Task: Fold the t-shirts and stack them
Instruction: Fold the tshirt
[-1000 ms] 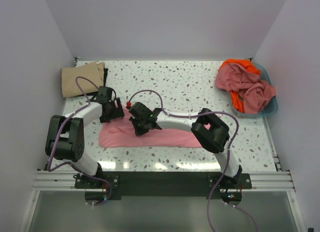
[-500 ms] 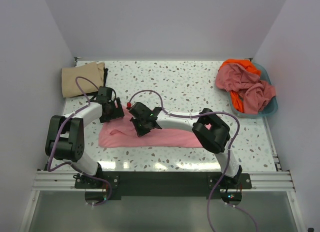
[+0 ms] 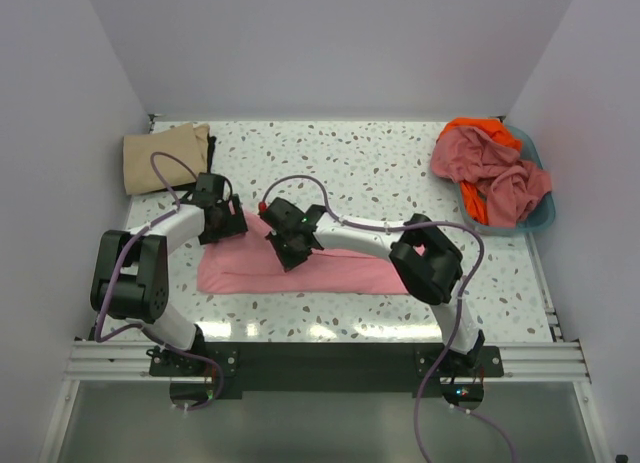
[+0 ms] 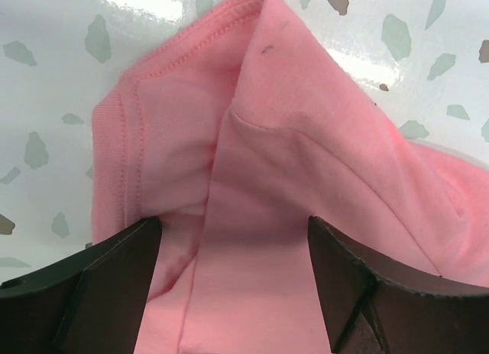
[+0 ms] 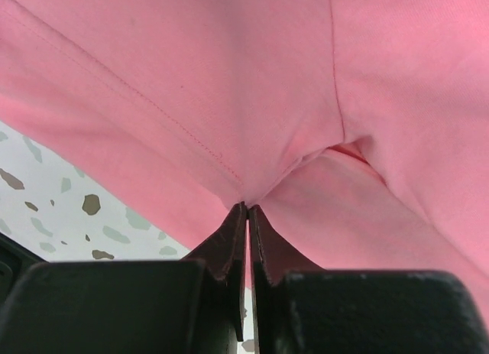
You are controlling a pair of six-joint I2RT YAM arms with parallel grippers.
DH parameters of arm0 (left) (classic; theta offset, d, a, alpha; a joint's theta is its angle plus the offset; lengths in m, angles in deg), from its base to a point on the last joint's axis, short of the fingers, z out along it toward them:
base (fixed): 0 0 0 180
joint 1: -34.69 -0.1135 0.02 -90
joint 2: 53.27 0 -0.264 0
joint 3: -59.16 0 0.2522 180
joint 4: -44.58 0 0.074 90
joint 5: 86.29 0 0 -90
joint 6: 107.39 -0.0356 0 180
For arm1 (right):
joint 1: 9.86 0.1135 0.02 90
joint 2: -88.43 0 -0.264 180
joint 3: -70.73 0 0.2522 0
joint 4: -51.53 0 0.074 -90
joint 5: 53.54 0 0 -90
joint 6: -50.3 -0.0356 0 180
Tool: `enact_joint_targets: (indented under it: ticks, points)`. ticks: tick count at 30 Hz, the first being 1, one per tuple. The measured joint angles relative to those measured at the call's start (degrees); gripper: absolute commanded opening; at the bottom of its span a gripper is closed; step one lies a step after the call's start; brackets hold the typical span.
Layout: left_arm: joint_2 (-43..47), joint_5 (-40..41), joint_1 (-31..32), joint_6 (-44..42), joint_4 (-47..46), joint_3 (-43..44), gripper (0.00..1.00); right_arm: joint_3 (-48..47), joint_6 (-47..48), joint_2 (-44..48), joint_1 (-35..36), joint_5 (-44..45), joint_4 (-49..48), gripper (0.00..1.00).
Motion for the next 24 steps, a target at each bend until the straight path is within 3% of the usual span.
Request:
enact_joint_targets:
  ticks: [1,2,5,12,21,24]
  points:
    - [0.00,0.15,0.00,-0.20,0.00,0.00,0.82,-0.24,0.00,-0.02,-0.13,-0.11,0.44,0.11]
    - [0.00,0.33,0.00,-0.31,0.02,0.00,0.82,-0.63,-0.04,-0.02,-0.22,-0.13,1.05,0.25]
    - [0.00,1.18,0.00,-0.74,0.44,0.02,0.83,-2.38,0.31,-0.02,-0.76,-0.15,3.21,0.39]
    - [0.07,2.84,0.00,-1.18,4.61,3.72,0.84,-0.81,-0.31,3.82,-6.01,-0.48,4.72,0.49]
    - [5.79,3.28,0.39,-0.76,7.48,6.56,0.85,9.99,-0.02,17.90,-25.53,1.73,4.90,0.52]
    - [7.21,3.52,0.85,-0.48,7.32,5.11,0.80,12.63,0.52,18.73,-29.31,2.16,5.14,0.53]
